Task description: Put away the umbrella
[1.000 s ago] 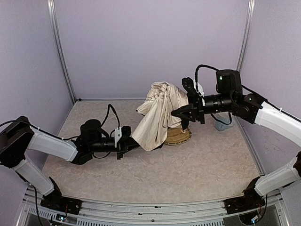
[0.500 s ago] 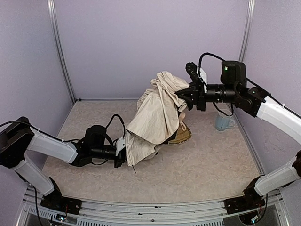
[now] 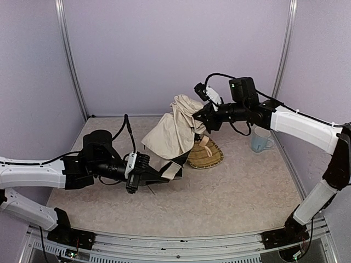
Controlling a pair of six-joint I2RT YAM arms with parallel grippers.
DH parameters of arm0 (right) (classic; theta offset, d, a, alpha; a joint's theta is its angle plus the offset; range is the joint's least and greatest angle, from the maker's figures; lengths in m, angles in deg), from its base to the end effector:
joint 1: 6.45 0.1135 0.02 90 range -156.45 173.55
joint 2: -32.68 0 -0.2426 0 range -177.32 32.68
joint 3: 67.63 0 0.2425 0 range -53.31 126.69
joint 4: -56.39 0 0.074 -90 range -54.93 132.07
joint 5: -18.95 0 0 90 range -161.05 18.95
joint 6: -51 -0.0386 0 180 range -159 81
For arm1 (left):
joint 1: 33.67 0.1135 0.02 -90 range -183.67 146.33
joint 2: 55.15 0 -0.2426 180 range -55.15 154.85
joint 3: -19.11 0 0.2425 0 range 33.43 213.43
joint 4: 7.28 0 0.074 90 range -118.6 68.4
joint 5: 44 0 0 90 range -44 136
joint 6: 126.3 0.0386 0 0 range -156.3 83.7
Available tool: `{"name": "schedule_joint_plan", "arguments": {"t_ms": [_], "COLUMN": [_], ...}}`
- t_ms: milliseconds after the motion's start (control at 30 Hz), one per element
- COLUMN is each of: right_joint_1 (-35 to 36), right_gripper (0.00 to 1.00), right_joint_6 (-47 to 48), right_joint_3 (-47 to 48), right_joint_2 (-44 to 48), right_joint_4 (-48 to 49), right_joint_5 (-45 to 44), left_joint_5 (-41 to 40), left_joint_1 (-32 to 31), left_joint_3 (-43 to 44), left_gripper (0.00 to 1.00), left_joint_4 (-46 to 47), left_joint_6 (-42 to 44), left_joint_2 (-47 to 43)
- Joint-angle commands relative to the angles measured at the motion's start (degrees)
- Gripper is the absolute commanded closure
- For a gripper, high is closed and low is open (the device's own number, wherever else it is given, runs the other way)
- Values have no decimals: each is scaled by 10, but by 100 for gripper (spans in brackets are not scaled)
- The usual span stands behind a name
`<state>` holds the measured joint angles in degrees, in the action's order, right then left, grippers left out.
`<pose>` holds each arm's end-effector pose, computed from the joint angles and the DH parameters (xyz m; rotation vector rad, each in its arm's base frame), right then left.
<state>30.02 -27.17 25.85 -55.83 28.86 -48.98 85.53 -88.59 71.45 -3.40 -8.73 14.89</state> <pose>0.2782 0.2237 0.3349 -1.0430 1.6976 0.6578 0.1345 -0.2342 0.2430 1.5595 1.0137 -0.9568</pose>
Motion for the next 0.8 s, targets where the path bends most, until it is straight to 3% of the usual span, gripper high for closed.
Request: {"name": "schedule_joint_plan", "arguments": {"t_ms": [0, 233, 567, 667, 767], "right_joint_1": [10, 73, 118, 117, 99], "right_gripper": [100, 100, 98, 79, 52], "right_joint_6": [13, 108, 181, 153, 124], "right_joint_3": [50, 106, 88, 84, 76], "right_joint_2": [-69, -169, -188, -183, -169], "right_joint_4": [16, -50, -70, -57, -42], "right_joint_5": [24, 68, 170, 136, 103], "left_joint_5": [-58, -4, -100, -138, -171], "left_joint_1": [-24, 0, -11, -9, -3], "left_joint_3": [79, 212, 253, 255, 251], "left_gripper": [100, 100, 100, 100, 100], "left_joint_4": [-58, -60, -29, -45, -56], "left_joint_6": [22, -130, -150, -152, -155], "left_joint_2": [-23, 39, 28, 22, 6]}}
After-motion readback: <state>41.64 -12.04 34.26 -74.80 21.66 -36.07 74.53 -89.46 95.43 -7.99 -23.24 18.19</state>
